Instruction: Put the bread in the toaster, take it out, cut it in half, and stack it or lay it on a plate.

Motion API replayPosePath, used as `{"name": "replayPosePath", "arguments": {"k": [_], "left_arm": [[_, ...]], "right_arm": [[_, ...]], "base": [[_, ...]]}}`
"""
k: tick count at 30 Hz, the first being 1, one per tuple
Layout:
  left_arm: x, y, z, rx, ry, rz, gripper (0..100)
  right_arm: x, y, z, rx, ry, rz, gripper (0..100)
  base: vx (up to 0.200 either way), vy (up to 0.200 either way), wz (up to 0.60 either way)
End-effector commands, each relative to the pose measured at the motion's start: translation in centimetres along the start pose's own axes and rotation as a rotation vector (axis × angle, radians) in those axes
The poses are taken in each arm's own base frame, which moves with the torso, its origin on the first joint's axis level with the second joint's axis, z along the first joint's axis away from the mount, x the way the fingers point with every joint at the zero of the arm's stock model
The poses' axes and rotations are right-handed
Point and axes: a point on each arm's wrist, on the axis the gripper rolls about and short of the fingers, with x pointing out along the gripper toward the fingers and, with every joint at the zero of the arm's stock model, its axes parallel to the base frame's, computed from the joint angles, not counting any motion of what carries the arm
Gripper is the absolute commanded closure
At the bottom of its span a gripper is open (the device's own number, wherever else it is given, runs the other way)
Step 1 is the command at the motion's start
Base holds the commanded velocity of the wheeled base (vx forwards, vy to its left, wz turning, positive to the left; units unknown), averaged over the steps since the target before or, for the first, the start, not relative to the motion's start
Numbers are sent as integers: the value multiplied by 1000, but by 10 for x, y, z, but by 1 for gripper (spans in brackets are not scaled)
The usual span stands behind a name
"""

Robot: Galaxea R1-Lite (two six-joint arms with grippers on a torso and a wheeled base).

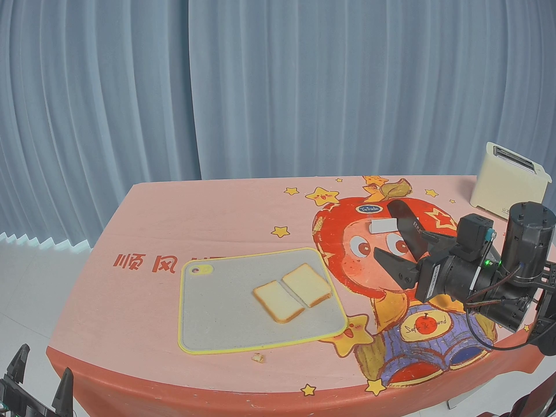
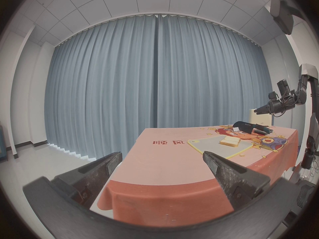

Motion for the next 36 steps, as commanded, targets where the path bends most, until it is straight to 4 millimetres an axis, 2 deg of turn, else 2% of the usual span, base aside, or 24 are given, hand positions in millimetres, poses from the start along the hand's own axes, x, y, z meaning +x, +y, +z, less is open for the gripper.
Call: {"name": "replayPosePath", "arguments": {"k": [1, 12, 19, 26, 34, 36], "left_arm": [[1, 0, -5, -1, 7, 0, 0], [1, 0, -5, 2, 7, 0, 0], [1, 0, -5, 2, 7, 0, 0], [1, 0, -5, 2, 7, 0, 0], [1, 0, -5, 2, 7, -2, 0], [1, 0, -5, 2, 7, -2, 0]], "right_arm": [[1, 0, -2, -2, 6, 1, 0], [0, 0, -4, -14, 28, -6, 0], [5, 0, 10, -9, 20, -17, 0], [16, 3, 34, -19, 96, -24, 0], [31, 5, 42, -37, 194, -25, 0], [42, 10, 45, -48, 233, -17, 0]], "base": [[0, 200, 0], [0, 18, 0], [0, 0, 0], [0, 0, 0], [0, 0, 0], [0, 0, 0]]}}
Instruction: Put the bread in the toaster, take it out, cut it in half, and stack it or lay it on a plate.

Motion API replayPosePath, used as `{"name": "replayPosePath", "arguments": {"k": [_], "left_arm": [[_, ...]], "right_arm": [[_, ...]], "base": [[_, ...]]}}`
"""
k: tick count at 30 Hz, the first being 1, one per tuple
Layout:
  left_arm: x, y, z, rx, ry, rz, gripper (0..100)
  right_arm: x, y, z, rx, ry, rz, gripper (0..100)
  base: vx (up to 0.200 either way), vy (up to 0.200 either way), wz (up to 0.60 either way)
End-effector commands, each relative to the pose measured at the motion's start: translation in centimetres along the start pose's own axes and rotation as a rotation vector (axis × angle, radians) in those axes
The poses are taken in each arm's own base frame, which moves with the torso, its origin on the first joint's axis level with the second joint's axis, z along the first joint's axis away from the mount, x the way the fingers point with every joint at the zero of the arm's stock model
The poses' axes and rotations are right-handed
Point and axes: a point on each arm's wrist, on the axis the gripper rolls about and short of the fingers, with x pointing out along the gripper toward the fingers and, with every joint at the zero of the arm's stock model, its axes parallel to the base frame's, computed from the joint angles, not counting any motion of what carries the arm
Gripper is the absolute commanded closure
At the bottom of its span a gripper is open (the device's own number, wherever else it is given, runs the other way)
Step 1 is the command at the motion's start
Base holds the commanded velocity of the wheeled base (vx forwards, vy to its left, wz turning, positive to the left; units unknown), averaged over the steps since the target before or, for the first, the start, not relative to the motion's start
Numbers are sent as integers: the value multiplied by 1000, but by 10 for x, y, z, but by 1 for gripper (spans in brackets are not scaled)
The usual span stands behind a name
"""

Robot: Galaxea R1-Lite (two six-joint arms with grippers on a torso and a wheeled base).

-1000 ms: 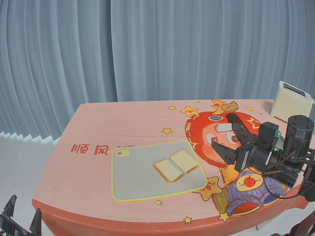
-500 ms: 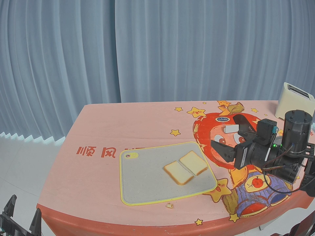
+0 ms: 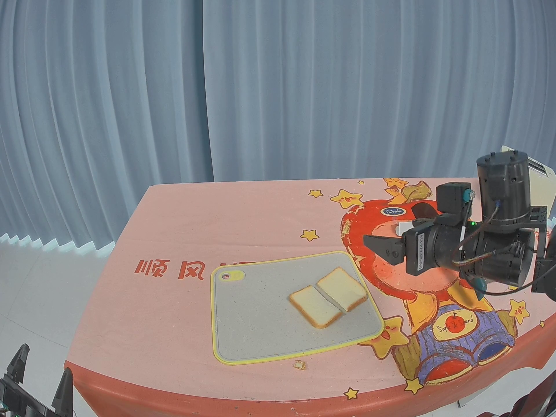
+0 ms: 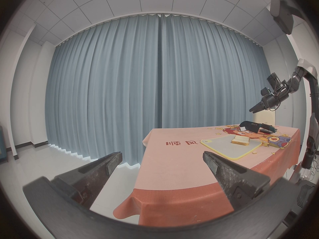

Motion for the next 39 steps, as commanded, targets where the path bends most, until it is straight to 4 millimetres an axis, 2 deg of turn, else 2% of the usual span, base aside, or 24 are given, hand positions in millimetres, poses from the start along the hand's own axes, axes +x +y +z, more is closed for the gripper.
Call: {"name": "replayPosePath", "arguments": {"k": [1, 5, 9, 13, 23, 39], "left_arm": [[1, 0, -5, 0, 7, -1, 0], [1, 0, -5, -2, 7, 0, 0], [1, 0, -5, 0, 7, 0, 0], [1, 0, -5, 0, 7, -1, 0], [1, 0, -5, 0, 7, -1, 0], [1, 0, -5, 0, 7, 0, 0]], "right_arm": [[20, 6, 8, -16, 52, 3, 0], [35, 6, -1, -36, 97, 13, 0], [38, 5, -8, -42, 126, 12, 0], [41, 2, -7, -34, 125, 1, 0], [62, 0, -21, -37, 178, -31, 0], [68, -1, -27, -39, 197, -34, 0]], "base": [[0, 0, 0], [0, 0, 0], [0, 0, 0], [0, 0, 0], [0, 0, 0], [0, 0, 0]]}}
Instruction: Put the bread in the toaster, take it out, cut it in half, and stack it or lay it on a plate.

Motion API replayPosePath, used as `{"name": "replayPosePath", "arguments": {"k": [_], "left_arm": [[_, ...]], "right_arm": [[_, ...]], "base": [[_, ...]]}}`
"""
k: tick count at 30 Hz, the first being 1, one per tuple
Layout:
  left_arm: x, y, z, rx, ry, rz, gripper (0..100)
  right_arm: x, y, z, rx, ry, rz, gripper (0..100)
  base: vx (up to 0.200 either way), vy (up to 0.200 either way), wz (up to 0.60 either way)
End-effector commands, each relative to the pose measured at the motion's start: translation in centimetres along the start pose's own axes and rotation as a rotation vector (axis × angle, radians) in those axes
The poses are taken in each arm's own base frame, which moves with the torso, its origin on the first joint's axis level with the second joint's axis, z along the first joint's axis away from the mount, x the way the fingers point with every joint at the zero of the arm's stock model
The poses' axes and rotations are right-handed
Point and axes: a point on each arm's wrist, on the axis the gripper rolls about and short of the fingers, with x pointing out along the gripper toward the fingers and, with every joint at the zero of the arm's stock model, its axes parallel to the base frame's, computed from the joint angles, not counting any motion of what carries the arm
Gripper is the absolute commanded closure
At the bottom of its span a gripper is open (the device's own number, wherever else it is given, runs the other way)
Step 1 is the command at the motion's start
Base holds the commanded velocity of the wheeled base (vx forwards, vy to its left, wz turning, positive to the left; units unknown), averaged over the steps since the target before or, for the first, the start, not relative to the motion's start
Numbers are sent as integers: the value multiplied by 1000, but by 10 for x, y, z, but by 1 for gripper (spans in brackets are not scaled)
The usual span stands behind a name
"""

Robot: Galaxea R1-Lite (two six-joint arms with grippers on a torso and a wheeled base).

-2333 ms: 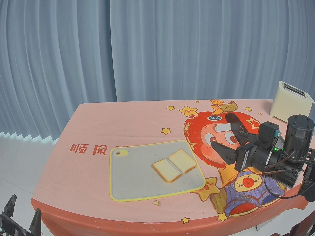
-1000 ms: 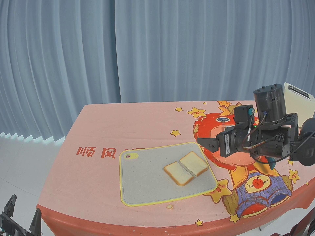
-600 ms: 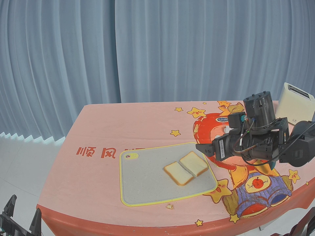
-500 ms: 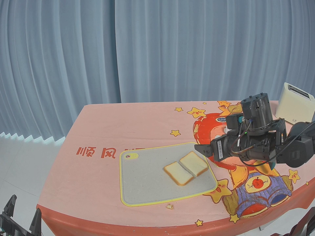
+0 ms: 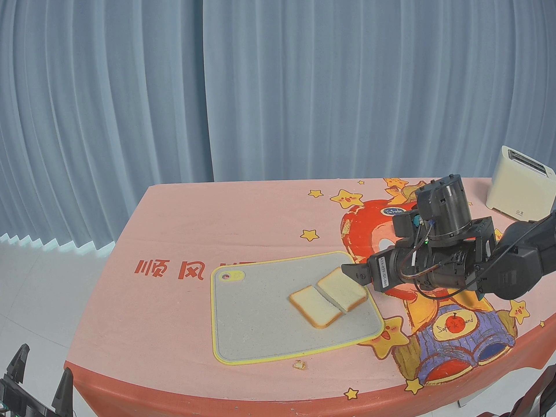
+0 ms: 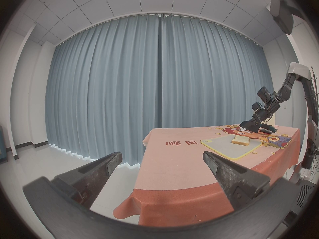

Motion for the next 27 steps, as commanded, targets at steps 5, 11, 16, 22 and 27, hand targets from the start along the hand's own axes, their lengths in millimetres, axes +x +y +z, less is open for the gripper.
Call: {"name": "replayPosePath", "arguments": {"k": [5, 11, 16, 22, 27], "left_arm": [[1, 0, -5, 0, 7, 0, 0], [1, 0, -5, 0, 7, 0, 0], [1, 0, -5, 0, 7, 0, 0], [1, 0, -5, 0, 7, 0, 0], [1, 0, -5, 0, 7, 0, 0]], "right_arm": [[8, 1, -3, -3, 22, -3, 0], [11, 2, -4, -7, 29, -4, 0], [12, 2, -3, -3, 27, -3, 0], [11, 1, -3, 3, 25, 6, 0], [18, -1, -5, 6, 44, 0, 0]], "base": [[0, 0, 0], [0, 0, 0], [0, 0, 0], [0, 0, 0], [0, 0, 0]]}}
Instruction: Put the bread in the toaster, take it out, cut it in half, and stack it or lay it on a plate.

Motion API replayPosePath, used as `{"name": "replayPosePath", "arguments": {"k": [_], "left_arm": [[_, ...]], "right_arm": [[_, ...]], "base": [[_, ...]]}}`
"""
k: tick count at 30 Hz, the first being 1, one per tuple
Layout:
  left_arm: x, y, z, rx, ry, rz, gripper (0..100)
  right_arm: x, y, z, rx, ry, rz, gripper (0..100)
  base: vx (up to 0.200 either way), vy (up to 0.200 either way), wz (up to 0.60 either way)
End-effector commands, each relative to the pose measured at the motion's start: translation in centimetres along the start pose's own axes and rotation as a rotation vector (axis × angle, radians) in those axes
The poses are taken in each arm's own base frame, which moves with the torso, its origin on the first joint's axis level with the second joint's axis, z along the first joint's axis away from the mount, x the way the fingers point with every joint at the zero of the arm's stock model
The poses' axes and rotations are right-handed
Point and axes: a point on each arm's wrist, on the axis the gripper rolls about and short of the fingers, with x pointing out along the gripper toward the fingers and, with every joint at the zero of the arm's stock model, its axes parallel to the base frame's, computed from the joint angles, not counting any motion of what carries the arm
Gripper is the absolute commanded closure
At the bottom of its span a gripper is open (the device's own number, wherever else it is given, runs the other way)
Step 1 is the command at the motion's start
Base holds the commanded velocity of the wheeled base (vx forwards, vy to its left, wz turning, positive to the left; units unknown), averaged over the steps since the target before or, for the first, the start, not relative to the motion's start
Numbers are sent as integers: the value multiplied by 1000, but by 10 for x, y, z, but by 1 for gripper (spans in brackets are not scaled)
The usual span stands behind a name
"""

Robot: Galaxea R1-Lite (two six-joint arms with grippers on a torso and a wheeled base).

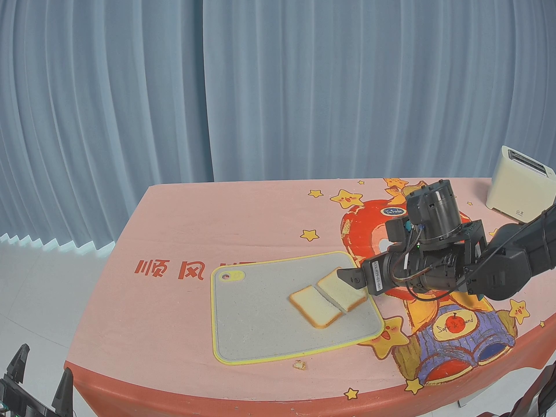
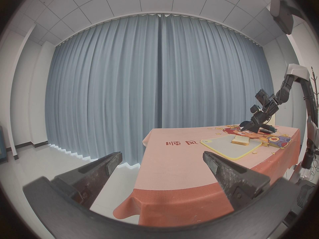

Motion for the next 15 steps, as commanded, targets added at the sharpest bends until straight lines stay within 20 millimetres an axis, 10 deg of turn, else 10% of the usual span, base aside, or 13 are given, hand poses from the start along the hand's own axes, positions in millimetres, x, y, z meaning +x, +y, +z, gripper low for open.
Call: {"name": "replayPosePath", "arguments": {"k": [1, 15], "left_arm": [[1, 0, -5, 0, 7, -1, 0], [1, 0, -5, 0, 7, -1, 0]], "right_arm": [[7, -2, 0, 5, 7, -9, 0], [9, -7, -5, 7, 16, -32, 0]], "base": [[0, 0, 0], [0, 0, 0]]}}
